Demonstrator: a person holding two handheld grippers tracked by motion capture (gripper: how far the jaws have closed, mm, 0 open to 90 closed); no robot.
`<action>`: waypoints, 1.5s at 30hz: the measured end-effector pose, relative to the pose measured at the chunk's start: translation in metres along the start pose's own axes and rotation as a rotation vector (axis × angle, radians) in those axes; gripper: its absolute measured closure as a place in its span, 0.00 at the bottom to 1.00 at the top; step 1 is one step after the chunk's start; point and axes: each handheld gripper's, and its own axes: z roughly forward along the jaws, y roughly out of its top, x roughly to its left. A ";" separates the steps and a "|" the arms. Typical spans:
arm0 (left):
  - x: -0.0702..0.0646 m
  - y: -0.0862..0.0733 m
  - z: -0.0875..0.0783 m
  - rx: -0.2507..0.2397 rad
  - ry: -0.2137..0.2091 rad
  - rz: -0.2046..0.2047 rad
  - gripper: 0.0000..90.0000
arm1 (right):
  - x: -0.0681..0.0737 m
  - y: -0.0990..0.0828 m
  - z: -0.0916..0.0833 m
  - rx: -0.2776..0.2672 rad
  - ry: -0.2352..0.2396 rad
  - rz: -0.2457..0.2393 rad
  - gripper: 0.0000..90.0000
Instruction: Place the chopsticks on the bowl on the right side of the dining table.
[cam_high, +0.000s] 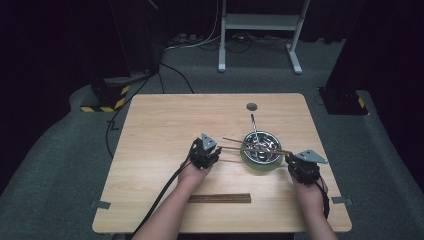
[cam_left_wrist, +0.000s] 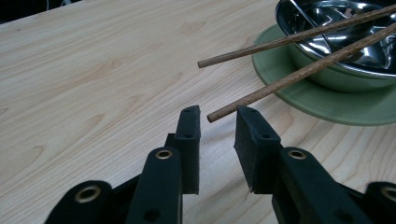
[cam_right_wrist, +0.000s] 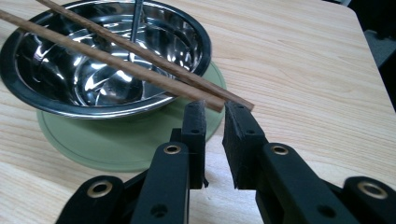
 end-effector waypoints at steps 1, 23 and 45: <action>0.000 0.000 0.001 0.000 0.000 0.003 0.79 | -0.001 0.000 0.000 0.001 -0.003 -0.002 0.86; -0.019 0.008 0.014 -0.015 -0.026 -0.001 0.86 | -0.012 -0.004 0.000 0.025 -0.024 -0.004 0.82; -0.014 0.002 0.004 -0.022 0.001 0.000 0.82 | -0.028 0.004 0.007 0.033 -0.041 0.031 0.83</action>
